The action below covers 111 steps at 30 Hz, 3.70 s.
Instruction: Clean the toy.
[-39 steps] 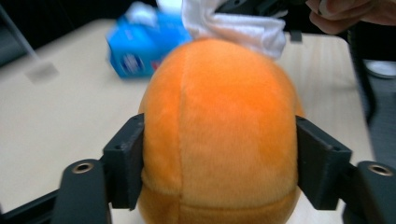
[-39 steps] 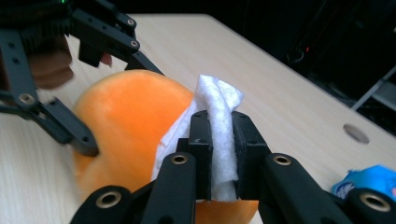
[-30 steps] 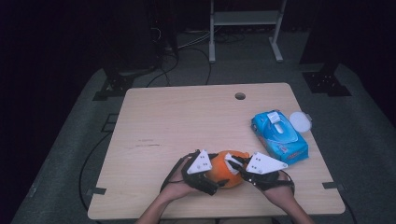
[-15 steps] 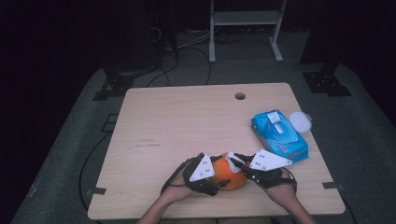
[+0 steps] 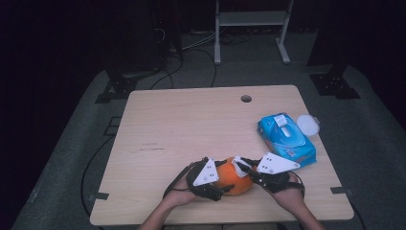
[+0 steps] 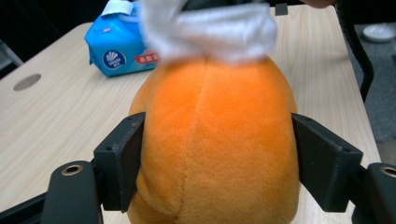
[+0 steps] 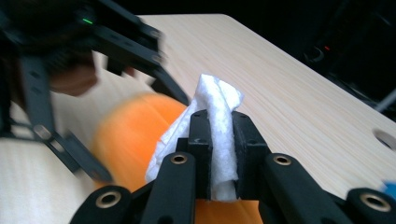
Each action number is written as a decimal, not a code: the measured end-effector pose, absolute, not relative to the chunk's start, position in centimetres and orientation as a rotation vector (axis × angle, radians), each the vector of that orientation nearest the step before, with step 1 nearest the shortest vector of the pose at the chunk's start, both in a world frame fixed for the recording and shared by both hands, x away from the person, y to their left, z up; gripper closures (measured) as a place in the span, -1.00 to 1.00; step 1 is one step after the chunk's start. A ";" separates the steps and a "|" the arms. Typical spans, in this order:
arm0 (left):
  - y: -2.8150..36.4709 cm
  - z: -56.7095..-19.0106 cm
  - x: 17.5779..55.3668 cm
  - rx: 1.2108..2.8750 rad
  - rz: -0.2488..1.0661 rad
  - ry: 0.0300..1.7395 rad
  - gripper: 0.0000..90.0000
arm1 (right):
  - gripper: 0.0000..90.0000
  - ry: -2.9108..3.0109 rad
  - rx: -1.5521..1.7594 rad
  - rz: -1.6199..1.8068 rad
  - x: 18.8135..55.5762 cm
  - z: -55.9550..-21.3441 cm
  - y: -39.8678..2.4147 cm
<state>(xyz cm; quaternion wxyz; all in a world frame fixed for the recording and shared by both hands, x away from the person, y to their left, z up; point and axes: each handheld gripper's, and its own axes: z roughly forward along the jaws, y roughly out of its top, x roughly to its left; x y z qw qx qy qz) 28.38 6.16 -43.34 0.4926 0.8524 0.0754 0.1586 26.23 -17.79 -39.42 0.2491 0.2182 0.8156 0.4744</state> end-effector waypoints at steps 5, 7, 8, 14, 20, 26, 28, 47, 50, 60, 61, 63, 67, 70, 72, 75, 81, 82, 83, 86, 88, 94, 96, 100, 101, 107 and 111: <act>5.4 -42.8 28.5 2.060 0.326 0.252 -0.73 | 0.75 2.205 0.635 1.280 26.5 -40.0 -18.1; 5.4 -42.9 28.4 2.071 0.352 0.233 -0.69 | 0.75 2.199 0.630 1.291 26.4 -40.0 -17.6; 5.7 -43.0 28.4 2.073 0.363 0.223 -0.62 | 0.75 2.200 0.625 1.302 26.3 -40.0 -17.5; 7.2 -43.4 29.2 2.054 0.329 0.280 -0.46 | 0.75 2.213 0.614 1.312 26.2 -39.8 -17.9; 6.4 -42.9 29.2 2.052 0.319 0.297 -0.76 | 0.75 2.188 0.688 1.361 26.5 -40.5 -18.7; 6.6 -42.9 28.5 2.069 0.392 0.242 -0.46 | 0.75 2.212 0.599 1.403 25.7 -40.3 -16.7; 7.0 -43.1 28.8 2.061 0.381 0.262 -0.41 | 0.75 2.209 0.612 1.396 26.0 -40.3 -17.1; 8.9 -43.3 30.4 2.031 0.282 0.344 -0.39 | 0.74 2.169 0.709 1.311 27.4 -41.3 -19.4; 8.6 -42.9 30.4 2.008 0.271 0.353 -0.56 | 0.75 2.162 0.748 1.345 27.6 -41.7 -19.9; 9.3 -43.2 30.5 2.015 0.291 0.327 -0.34 | 0.74 2.173 0.656 1.408 26.8 -41.4 -17.9; 9.5 -43.2 30.6 2.016 0.287 0.338 -0.34 | 0.74 2.179 0.665 1.399 26.9 -41.5 -18.1; 9.8 -43.4 30.8 2.003 0.270 0.365 -0.33 | 0.74 2.186 0.686 1.375 27.1 -41.8 -18.4; 9.7 -43.5 30.8 2.001 0.269 0.389 -0.33 | 0.74 2.181 0.680 1.407 26.8 -41.7 -17.8; 10.1 -43.6 31.2 2.000 0.259 0.410 -0.33 | 0.74 2.218 0.615 1.427 26.0 -41.6 -16.4; 10.4 -43.7 31.5 1.989 0.238 0.431 -0.33 | 0.74 2.227 0.588 1.399 25.9 -41.7 -16.0; 11.0 -43.9 32.0 1.969 0.220 0.479 -0.32 | 0.74 2.236 0.626 1.381 26.5 -42.1 -16.6; 11.8 -44.2 32.6 1.933 0.176 0.545 -0.32 | 0.74 2.289 0.671 1.324 26.7 -43.0 -17.1; 11.7 -44.2 32.6 1.929 0.174 0.549 -0.32 | 0.74 2.286 0.657 1.335 26.6 -42.8 -16.8; 11.7 -44.3 32.6 1.928 0.174 0.549 -0.32 | 0.74 2.284 0.634 1.362 26.5 -42.6 -16.6; 11.6 -44.3 32.7 1.930 0.176 0.547 -0.33 | 0.74 2.308 0.586 1.376 26.4 -42.3 -15.7; 11.7 -44.3 32.7 1.928 0.163 0.556 -0.35 | 0.74 2.332 0.581 1.346 26.5 -42.7 -15.7; 11.5 -44.3 32.7 1.921 0.177 0.576 -0.36 | 0.74 2.361 0.669 1.328 27.4 -43.5 -16.9; 11.3 -44.3 32.6 1.926 0.182 0.564 -0.37 | 0.74 2.344 0.668 1.327 27.5 -43.1 -16.6; 10.8 -44.3 32.3 1.940 0.188 0.516 -0.36 | 0.74 2.277 0.658 1.405 27.4 -42.1 -16.3; 10.7 -44.3 32.2 1.945 0.192 0.509 -0.36 | 0.74 2.265 0.656 1.403 27.4 -42.0 -16.3; 10.5 -44.2 32.1 1.955 0.198 0.494 -0.35 | 0.74 2.270 0.753 1.378 28.5 -42.8 -17.6; 10.0 -44.1 31.5 1.973 0.221 0.457 -0.34 | 0.74 2.244 0.776 1.386 28.4 -42.4 -17.9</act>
